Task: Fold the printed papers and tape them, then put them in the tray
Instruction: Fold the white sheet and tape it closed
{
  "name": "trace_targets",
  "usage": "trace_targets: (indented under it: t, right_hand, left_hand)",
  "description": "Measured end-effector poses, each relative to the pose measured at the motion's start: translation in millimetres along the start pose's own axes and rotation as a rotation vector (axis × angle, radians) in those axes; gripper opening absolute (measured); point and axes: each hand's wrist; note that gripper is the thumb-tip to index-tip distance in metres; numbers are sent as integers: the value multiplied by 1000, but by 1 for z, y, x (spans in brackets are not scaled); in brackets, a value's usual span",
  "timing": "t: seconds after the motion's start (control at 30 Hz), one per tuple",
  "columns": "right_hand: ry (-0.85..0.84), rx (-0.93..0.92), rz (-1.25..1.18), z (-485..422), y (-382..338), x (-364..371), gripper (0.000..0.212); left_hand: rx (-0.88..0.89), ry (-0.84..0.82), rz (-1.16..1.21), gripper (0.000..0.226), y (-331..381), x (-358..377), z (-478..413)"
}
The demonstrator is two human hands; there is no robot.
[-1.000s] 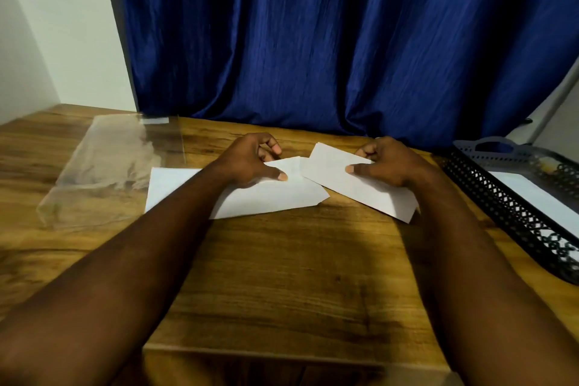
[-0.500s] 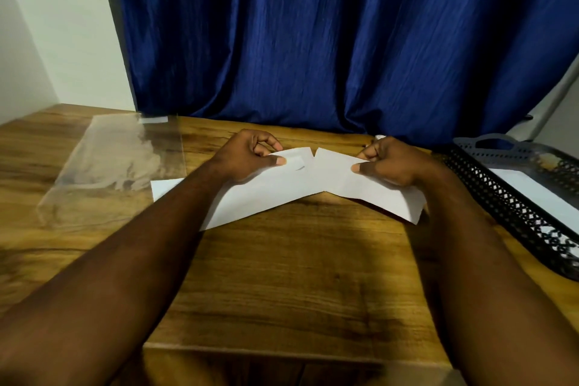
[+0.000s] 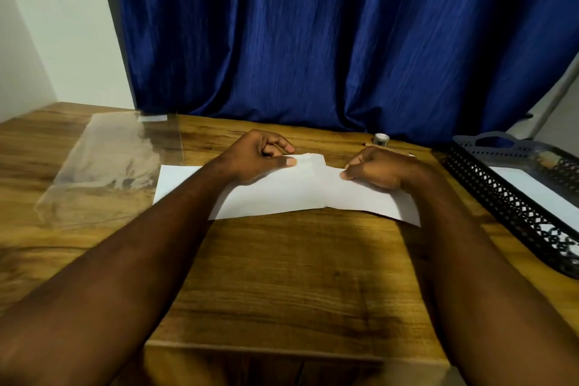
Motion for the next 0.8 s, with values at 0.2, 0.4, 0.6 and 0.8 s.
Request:
trace_targets:
  t: [0.2, 0.4, 0.6, 0.8]
  right_hand:
    - [194, -241, 113, -6, -18, 33, 15]
    - [282, -254, 41, -10, -14, 34, 7]
    - [185, -105, -33, -10, 7, 19, 22]
    - [246, -224, -174, -15, -5, 32, 27]
  left_hand:
    - [60, 61, -198, 50, 5, 15, 4]
    - [108, 131, -344, 45, 7, 20, 8]
    - [92, 166, -402, 32, 5, 22, 5]
    - [160, 162, -562, 18, 10, 21, 4]
Point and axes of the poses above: each hand's wrist, its own z-axis away from the middle knuckle, its own x-axis out of the palm, y = z × x, and after that the axes turned 1 degree about y, right-handed
